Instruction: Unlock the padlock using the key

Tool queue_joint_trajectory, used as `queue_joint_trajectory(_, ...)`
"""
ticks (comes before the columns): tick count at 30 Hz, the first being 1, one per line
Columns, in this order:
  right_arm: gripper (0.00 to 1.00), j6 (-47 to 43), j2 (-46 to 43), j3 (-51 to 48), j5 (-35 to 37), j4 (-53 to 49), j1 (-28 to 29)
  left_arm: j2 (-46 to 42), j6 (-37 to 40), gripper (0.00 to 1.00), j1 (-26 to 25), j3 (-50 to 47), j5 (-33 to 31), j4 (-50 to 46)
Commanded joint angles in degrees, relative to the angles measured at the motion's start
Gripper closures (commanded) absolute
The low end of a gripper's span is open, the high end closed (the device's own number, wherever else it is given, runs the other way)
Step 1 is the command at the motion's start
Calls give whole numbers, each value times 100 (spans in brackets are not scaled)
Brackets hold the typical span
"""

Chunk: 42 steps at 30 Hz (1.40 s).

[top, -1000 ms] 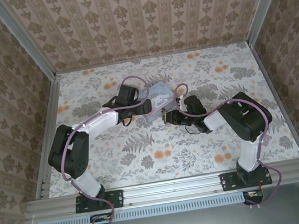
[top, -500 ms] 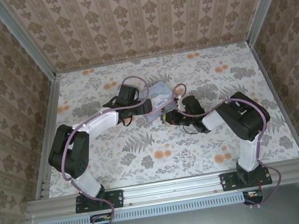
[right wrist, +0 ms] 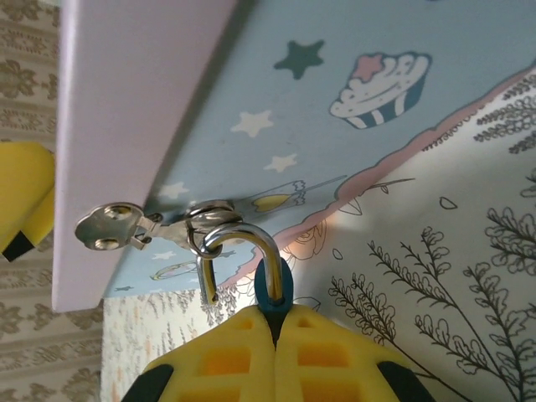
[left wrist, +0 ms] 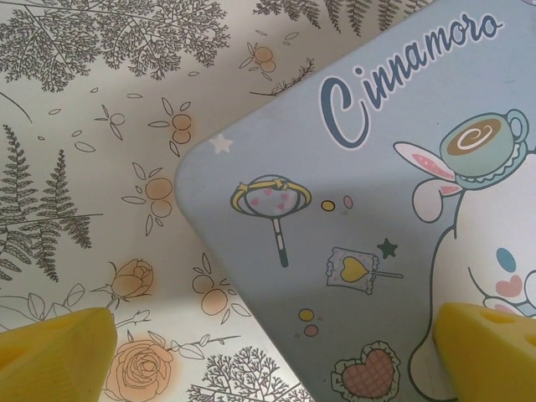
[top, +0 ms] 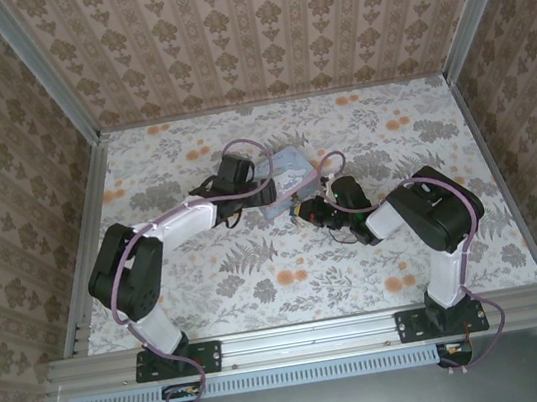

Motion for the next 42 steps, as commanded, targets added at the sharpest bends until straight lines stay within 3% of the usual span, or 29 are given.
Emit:
queue_joint_trajectory(1, 100, 616, 84, -115, 186, 380, -35, 97, 114, 0, -116, -158, -319, -305)
queue_joint_trajectory(13, 100, 765, 65, -70, 286, 354, -179, 200, 89, 0, -133, -307, -323, -242)
queue_joint_trajectory(33, 100, -137, -116, 980, 180, -1421, -866, 389, 81, 0, -212, -433, -367, -179)
queue_joint_trajectory(42, 100, -271, -565, 295, 141, -1385, -1216, 132, 107, 0, -179, -321, -136, -214)
